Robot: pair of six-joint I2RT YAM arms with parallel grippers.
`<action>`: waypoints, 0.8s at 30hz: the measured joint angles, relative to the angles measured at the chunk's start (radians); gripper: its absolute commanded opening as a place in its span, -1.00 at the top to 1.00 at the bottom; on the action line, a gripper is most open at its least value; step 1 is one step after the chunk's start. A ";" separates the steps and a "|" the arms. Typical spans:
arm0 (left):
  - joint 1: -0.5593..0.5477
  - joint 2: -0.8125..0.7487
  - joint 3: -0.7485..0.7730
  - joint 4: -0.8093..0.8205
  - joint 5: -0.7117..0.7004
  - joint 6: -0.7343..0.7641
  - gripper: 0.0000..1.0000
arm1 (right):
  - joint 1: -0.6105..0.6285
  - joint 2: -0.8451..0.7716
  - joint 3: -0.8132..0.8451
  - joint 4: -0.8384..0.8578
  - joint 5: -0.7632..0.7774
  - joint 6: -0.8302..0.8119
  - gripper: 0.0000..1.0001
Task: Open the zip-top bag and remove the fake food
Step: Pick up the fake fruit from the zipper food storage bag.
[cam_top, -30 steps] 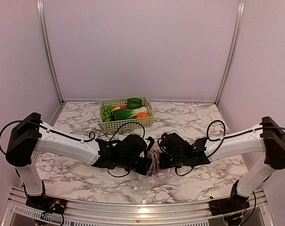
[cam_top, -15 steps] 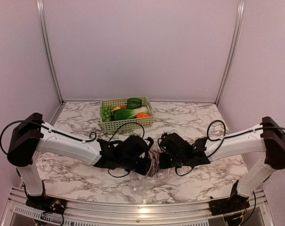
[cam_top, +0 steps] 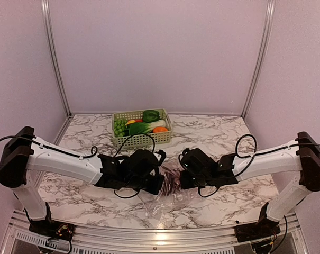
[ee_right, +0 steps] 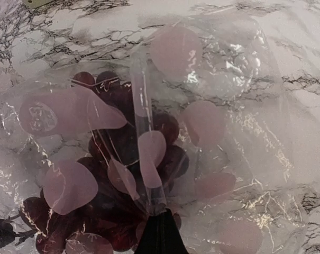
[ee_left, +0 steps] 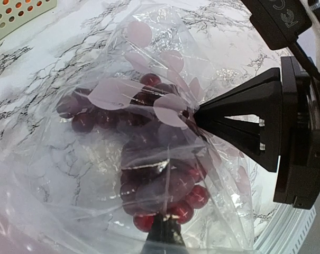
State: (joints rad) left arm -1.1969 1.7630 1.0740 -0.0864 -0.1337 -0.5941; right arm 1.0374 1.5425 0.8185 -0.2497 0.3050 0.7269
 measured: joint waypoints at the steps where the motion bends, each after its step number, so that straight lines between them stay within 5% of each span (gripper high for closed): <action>1: 0.000 -0.017 -0.012 0.000 -0.006 0.000 1.00 | 0.000 -0.006 0.000 -0.002 0.003 0.001 1.00; 24: 0.000 -0.270 -0.193 0.008 -0.079 -0.012 1.00 | -0.016 -0.005 0.001 -0.021 0.049 0.003 1.00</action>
State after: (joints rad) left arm -1.1969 1.4929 0.8814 -0.0788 -0.2127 -0.6060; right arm 1.0218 1.5372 0.8192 -0.2710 0.3542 0.7296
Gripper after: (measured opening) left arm 0.015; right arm 0.004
